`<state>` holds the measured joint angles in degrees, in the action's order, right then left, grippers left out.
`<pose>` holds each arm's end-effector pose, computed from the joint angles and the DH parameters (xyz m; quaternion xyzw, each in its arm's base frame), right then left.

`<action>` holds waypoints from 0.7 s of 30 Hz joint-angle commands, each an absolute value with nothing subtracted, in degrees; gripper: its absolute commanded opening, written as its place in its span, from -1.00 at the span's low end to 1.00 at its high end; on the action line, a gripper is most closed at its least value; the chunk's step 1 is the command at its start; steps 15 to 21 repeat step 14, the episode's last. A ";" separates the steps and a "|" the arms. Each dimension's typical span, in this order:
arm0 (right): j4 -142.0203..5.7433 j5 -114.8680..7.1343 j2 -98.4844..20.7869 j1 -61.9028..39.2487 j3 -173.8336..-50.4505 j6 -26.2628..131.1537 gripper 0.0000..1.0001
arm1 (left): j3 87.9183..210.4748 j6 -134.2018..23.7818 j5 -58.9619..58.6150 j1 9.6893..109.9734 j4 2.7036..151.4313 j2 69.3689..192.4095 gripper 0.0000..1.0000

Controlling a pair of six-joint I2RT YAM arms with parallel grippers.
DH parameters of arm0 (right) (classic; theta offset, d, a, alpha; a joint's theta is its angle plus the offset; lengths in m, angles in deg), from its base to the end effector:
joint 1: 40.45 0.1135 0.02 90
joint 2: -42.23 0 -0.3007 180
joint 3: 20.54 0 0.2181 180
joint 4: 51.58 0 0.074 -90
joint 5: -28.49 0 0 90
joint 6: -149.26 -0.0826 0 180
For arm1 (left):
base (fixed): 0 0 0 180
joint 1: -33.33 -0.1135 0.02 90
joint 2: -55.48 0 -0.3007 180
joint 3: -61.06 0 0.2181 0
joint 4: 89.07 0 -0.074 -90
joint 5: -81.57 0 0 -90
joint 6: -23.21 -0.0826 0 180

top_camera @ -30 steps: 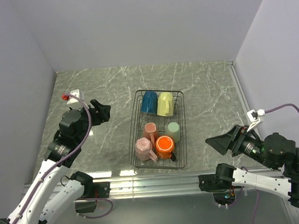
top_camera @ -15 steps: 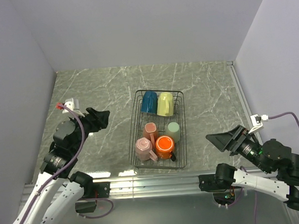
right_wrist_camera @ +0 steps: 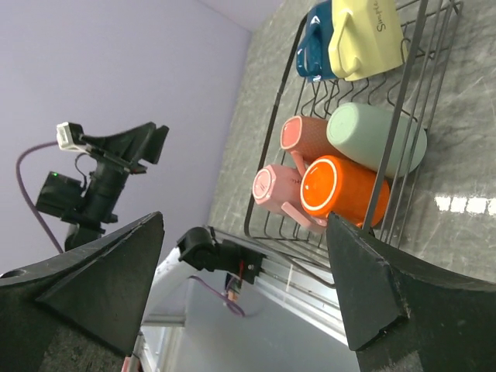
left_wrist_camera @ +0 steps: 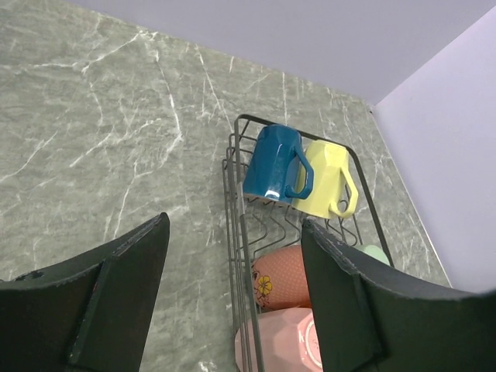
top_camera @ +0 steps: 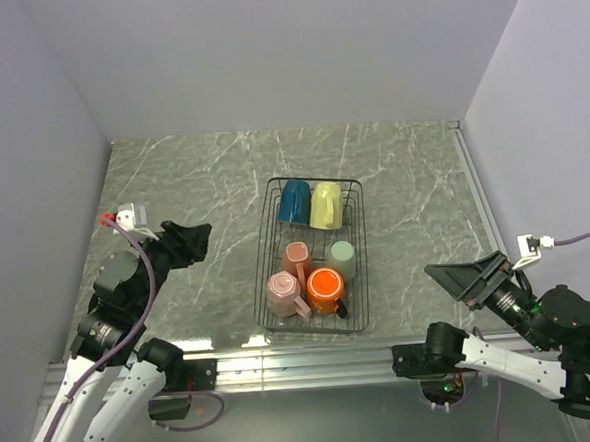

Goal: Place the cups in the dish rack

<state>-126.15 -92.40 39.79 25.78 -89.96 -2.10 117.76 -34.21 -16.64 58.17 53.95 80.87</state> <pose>0.0180 -0.0642 0.3079 0.1445 0.7320 0.4812 0.4602 0.0863 -0.0270 0.3404 -0.0978 0.7344 -0.2751 0.6127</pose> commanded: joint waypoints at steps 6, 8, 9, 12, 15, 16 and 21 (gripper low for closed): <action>-128.98 -95.61 41.62 26.17 -91.26 -4.11 0.85 | 118.51 -34.71 -15.82 58.20 53.16 80.53 0.48; -128.98 -95.78 41.88 26.08 -91.09 -4.37 0.85 | 118.25 -34.88 -15.99 58.20 53.69 80.62 0.49; -127.85 -95.44 41.88 26.17 -90.74 -3.94 0.84 | 118.07 -34.97 -16.08 58.20 54.04 80.62 0.49; -127.74 -95.08 41.88 26.08 -90.65 -3.67 0.81 | 117.98 -35.50 -16.43 58.20 55.19 81.58 0.49; -128.62 -95.35 41.27 26.17 -91.08 -4.72 0.82 | 118.51 -35.50 -17.74 58.20 55.89 82.46 0.50; -128.62 -95.35 41.27 26.17 -91.08 -4.72 0.82 | 118.51 -35.50 -17.74 58.20 55.89 82.46 0.50; -128.62 -95.35 41.27 26.17 -91.08 -4.72 0.82 | 118.51 -35.50 -17.74 58.20 55.89 82.46 0.50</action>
